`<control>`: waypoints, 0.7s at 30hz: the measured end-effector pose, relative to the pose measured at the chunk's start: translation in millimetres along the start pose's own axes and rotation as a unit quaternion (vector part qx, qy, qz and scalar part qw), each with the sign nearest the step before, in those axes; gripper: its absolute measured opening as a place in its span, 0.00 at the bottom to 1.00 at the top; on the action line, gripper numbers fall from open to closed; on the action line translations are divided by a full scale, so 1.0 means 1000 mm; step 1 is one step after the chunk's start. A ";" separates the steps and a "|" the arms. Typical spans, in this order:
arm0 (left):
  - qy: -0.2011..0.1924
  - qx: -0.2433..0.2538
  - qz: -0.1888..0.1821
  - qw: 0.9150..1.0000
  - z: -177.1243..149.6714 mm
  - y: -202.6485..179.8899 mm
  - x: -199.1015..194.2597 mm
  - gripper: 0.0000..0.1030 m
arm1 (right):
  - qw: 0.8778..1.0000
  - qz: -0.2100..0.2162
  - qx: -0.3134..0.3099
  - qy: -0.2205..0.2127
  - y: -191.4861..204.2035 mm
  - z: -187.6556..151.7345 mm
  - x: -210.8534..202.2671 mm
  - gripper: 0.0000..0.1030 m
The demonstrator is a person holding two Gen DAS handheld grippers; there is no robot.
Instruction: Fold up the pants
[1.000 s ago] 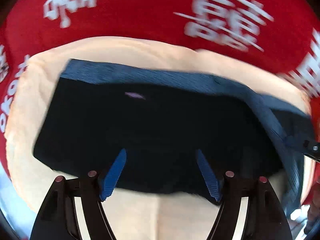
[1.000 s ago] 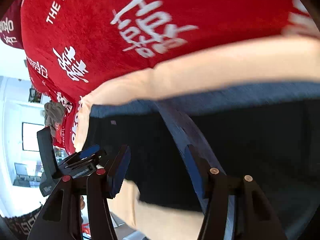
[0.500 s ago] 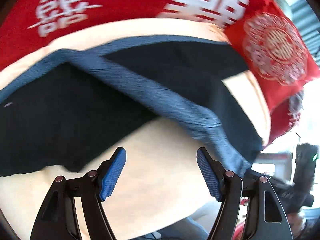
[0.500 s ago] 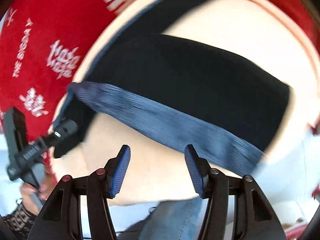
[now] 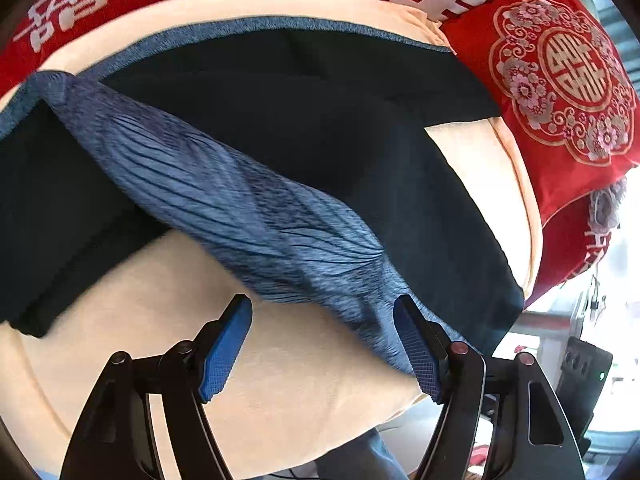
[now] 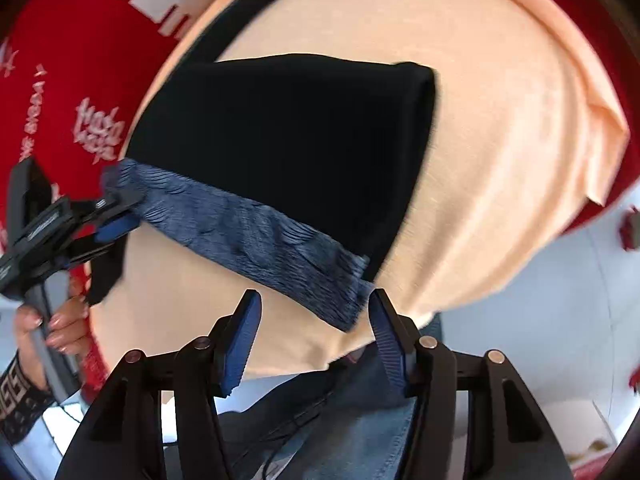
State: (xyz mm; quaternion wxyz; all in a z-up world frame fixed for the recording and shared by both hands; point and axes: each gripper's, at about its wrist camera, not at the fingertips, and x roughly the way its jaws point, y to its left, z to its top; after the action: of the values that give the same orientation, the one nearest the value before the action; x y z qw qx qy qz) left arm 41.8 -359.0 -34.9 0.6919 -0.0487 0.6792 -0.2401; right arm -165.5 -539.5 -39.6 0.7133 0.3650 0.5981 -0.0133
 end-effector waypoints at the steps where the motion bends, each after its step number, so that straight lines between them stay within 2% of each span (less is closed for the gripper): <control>1: 0.002 -0.007 -0.004 1.000 0.000 -0.002 0.002 0.72 | 1.000 0.010 0.000 0.008 -0.001 0.001 0.001 0.21; 2: 0.004 -0.013 -0.008 1.000 0.001 -0.004 0.004 0.71 | 1.000 0.021 0.001 0.018 -0.002 0.003 0.002 0.11; 3: 0.006 -0.017 -0.013 1.000 0.001 -0.006 0.006 0.56 | 0.999 0.031 0.001 0.029 -0.003 0.006 0.003 0.03; 4: 0.012 -0.019 -0.021 1.000 0.005 -0.011 0.011 0.26 | 0.999 0.033 -0.003 0.035 -0.002 0.010 0.000 0.03; 5: 0.025 -0.020 -0.029 0.999 0.007 -0.014 0.014 0.20 | 0.999 0.038 -0.011 0.034 -0.001 0.013 -0.006 0.03; 10: -0.001 -0.022 -0.039 0.999 0.020 -0.033 -0.012 0.19 | 0.996 0.070 -0.050 0.010 0.021 0.056 -0.047 0.03; 14: -0.039 -0.028 -0.041 0.998 0.046 -0.047 -0.041 0.19 | 0.992 0.085 -0.091 -0.024 0.045 0.114 -0.081 0.03; 18: -0.088 -0.030 -0.046 0.995 0.093 -0.059 -0.063 0.19 | 0.985 0.091 -0.129 -0.063 0.063 0.191 -0.109 0.03; 21: -0.121 -0.028 -0.040 0.991 0.134 -0.063 -0.067 0.20 | 0.983 0.090 -0.141 -0.074 0.072 0.247 -0.112 0.03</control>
State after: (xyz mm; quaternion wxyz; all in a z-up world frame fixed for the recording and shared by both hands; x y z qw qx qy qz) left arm 156.7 -423.0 60.9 0.7573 -0.1241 0.5944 -0.2404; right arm 43.8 -665.6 97.7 0.7982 0.3109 0.5043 0.1089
